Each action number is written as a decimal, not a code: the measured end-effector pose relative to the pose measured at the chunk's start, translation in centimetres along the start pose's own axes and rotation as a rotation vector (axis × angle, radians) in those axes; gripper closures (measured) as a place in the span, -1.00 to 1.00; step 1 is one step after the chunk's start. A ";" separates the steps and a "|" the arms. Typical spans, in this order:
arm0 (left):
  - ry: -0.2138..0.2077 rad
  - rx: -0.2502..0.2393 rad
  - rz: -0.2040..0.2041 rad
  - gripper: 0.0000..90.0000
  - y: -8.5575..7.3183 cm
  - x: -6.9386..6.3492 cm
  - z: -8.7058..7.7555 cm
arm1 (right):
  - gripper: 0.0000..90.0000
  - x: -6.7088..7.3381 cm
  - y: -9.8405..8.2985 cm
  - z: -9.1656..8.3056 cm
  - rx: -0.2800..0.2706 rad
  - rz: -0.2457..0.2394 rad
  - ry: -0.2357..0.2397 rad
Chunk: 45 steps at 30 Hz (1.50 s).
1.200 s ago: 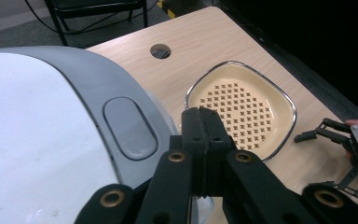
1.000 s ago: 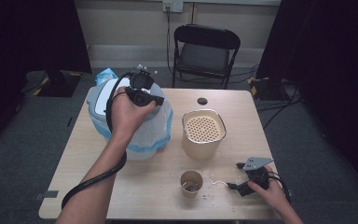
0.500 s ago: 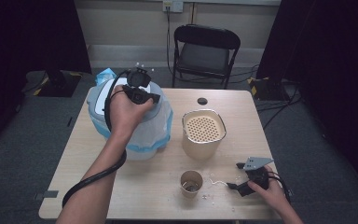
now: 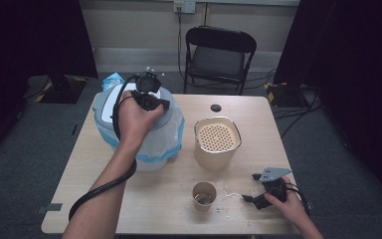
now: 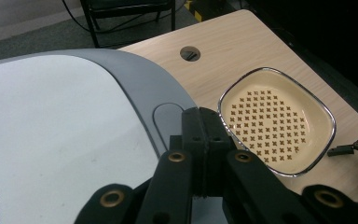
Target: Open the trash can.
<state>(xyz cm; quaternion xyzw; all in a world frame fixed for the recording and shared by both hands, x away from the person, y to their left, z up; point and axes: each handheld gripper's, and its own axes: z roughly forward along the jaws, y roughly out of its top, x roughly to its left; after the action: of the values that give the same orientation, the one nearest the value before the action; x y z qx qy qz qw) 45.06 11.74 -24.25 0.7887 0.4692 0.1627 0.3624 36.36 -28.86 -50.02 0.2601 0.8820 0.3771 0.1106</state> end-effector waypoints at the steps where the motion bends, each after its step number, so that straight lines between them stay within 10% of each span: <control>1: 0.002 -0.001 0.003 1.00 0.0 0.0 0.0 | -0.83 0.0 0.0 0.0 0.000 0.000 0.000; 45: 0.052 0.005 0.006 1.00 0.2 -0.5 0.6 | -0.83 0.0 0.0 0.0 -0.001 -0.002 0.000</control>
<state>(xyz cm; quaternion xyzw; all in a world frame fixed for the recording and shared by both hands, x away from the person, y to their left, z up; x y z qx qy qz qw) 45.25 10.98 -24.42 0.7866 0.4764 0.1830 0.3476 36.37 -28.85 -50.03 0.2592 0.8821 0.3774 0.1110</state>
